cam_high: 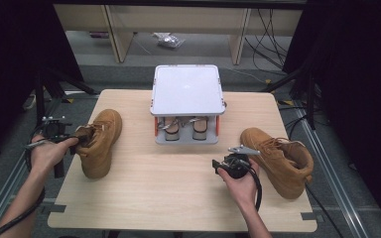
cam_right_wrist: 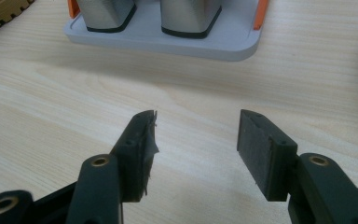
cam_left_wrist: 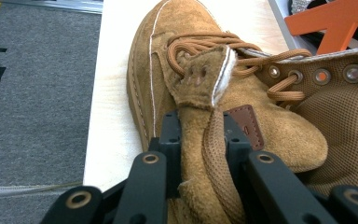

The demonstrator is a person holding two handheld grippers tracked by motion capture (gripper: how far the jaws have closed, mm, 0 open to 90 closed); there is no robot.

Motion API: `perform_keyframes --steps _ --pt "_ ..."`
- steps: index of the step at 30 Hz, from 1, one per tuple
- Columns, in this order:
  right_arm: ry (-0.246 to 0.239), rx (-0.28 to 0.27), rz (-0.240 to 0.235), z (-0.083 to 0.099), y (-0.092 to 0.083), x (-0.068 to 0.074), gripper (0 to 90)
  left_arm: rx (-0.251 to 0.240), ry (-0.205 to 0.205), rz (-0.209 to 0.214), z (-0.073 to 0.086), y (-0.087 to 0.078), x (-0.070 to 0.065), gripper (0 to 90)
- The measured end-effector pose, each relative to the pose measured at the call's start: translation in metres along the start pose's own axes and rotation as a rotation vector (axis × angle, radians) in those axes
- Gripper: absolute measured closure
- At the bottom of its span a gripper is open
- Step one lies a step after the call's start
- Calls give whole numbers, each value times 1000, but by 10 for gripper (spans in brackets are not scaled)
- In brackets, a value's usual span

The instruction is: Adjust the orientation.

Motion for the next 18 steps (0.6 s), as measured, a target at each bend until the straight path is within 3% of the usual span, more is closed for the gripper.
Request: perform_keyframes --steps 5,7,11,13,15,17,18 --pt "-1 0 3 0 0 0 474 -20 14 -9 -3 -1 0 776" --pt "4 0 4 0 0 -1 474 -24 -12 -9 -5 -1 -1 777" --pt "2 -1 -4 0 1 -1 473 -20 -1 -15 -8 -2 -1 782" --pt "2 2 3 0 1 -2 473 -46 -14 -8 -11 0 -2 789" --pt "2 1 3 0 1 -2 472 -61 8 -10 -15 -1 -2 795" --pt "44 0 4 1 1 2 472 -66 9 -11 -17 -2 -3 799" --pt "17 -5 -3 0 1 0 472 -74 22 -4 -19 -2 -4 800"
Point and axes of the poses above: each handheld gripper's, and its own axes: y roughly forward along the jaws, z roughly out of its underside, x roughly to its left, the point moved 9 cm from there along y, roughly forward along the jaws, and after that the axes turned 14 degrees about -z, right-handed, at the moved point
